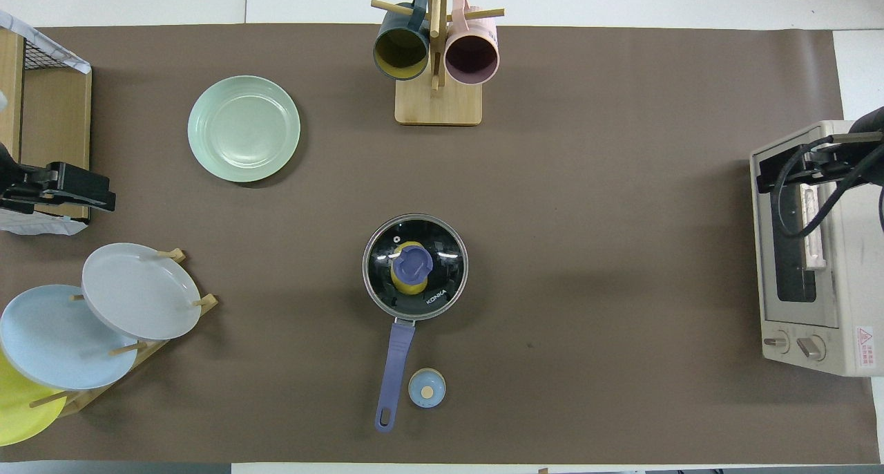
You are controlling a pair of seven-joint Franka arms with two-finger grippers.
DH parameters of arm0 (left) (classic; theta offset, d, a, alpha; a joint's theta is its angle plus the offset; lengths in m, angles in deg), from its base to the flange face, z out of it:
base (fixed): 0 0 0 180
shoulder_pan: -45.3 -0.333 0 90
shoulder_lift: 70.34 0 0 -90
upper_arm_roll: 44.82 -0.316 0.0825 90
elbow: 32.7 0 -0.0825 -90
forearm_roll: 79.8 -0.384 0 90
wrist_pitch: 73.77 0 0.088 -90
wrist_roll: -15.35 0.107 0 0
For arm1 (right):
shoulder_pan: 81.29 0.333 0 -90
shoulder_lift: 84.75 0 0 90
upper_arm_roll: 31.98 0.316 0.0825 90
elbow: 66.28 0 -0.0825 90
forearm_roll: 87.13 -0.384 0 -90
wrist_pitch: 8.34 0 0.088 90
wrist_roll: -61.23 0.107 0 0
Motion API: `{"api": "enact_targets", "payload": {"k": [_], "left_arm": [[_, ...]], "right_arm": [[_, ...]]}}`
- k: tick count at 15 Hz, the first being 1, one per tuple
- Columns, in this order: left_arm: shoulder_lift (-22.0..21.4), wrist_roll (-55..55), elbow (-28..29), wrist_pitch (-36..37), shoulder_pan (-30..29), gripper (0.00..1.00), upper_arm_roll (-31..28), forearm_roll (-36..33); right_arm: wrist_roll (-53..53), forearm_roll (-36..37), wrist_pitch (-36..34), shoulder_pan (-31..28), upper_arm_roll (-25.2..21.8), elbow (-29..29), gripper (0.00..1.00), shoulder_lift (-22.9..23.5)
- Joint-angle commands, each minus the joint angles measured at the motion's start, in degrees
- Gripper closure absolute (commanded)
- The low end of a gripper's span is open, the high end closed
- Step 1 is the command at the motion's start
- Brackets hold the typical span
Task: Transfer potato from pot to plate
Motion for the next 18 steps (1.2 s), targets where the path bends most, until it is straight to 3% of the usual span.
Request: {"api": "enact_targets", "payload": {"k": [1, 8, 13, 15, 18], "left_arm": [[-1.01, -0.53, 0.87, 0.05, 0.16, 0.00, -0.23, 0.31], [-1.01, -0.53, 0.87, 0.05, 0.16, 0.00, -0.23, 0.31], [-1.01, -0.53, 0.87, 0.05, 0.16, 0.00, -0.23, 0.31], [-1.01, -0.53, 0.87, 0.14, 0.16, 0.00, -0.32, 0.31], [-1.01, -0.53, 0.87, 0.05, 0.16, 0.00, -0.31, 0.31]], "right_arm": [[0.18, -0.50, 0.81, -0.79, 0.55, -0.87, 0.00, -0.73], [0.45, -0.50, 1.07, -0.44, 0.82, -0.78, 0.00, -0.56], [1.49, -0.58, 0.55, -0.26, 4.50, 3.95, 0.00, 2.51], [5.43, -0.94, 0.54, -0.18, 8.96, 5.63, 0.00, 3.66], [18.69, -0.15, 0.63, -0.18, 22.30, 6.16, 0.00, 4.88]]}}
